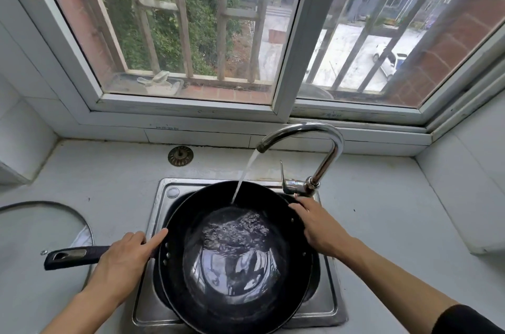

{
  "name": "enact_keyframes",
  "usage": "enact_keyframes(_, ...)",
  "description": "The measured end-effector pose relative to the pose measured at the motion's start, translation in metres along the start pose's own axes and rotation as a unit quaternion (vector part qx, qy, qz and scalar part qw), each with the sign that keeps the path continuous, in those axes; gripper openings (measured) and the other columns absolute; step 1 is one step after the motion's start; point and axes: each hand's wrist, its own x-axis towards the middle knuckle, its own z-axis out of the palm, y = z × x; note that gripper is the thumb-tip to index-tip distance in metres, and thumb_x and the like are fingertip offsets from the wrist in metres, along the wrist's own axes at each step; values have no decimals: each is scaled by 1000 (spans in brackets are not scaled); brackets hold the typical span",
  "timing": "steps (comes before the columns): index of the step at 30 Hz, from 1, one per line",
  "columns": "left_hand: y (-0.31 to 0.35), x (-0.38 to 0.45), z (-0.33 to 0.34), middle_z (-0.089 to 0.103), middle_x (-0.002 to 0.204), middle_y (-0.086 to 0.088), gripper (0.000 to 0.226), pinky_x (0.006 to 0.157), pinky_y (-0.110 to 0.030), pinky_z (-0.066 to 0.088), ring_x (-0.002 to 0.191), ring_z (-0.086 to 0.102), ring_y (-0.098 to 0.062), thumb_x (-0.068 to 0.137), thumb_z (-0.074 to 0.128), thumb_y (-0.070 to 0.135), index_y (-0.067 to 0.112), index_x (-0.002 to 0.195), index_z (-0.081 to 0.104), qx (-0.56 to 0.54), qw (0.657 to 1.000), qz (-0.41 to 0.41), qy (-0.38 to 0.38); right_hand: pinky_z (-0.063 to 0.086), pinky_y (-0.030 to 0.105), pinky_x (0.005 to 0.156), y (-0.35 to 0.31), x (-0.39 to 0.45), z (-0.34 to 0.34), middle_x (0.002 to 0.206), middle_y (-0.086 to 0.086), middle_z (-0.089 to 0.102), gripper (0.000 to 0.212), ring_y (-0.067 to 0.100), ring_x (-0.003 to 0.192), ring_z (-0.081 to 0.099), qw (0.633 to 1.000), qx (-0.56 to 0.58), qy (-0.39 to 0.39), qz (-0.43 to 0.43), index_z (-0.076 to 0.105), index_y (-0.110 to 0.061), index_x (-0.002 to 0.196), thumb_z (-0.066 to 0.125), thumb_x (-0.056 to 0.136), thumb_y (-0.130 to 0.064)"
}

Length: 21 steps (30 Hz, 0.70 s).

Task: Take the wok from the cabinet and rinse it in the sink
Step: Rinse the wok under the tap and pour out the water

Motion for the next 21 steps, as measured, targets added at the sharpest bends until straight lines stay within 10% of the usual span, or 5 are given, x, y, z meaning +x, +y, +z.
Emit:
enact_keyframes(10, -3, -6, -4, 34, 69, 6, 82, 47, -26, 30, 53, 41, -19, 60, 65, -4, 39, 130, 54, -18, 1000, -19, 7, 14, 37, 118, -10, -51, -6, 160, 10, 10, 87, 30, 145, 12, 981, -133, -120, 78, 15, -19, 152, 64, 80, -14)
enact_keyframes(15, -3, -6, -5, 28, 68, 7, 84, 42, -24, 28, 51, 30, -15, 50, 71, -7, 33, 123, 61, 4, 1000, 2, 29, 22, 36, 116, -26, -60, 4, 155, 11, 27, 82, 31, 144, 22, 986, -113, -59, 110, 33, -12, 144, 73, 72, -20)
enact_keyframes(21, 5, -3, -10, 22, 65, 9, 88, 38, -20, 20, 49, 21, -12, 27, 76, -8, 27, 107, 69, 22, 998, 28, 47, 47, 33, 88, -25, -58, 9, 104, 1, 64, 69, 27, 103, 55, 990, -94, -43, 94, 48, -20, 130, 72, 66, -9)
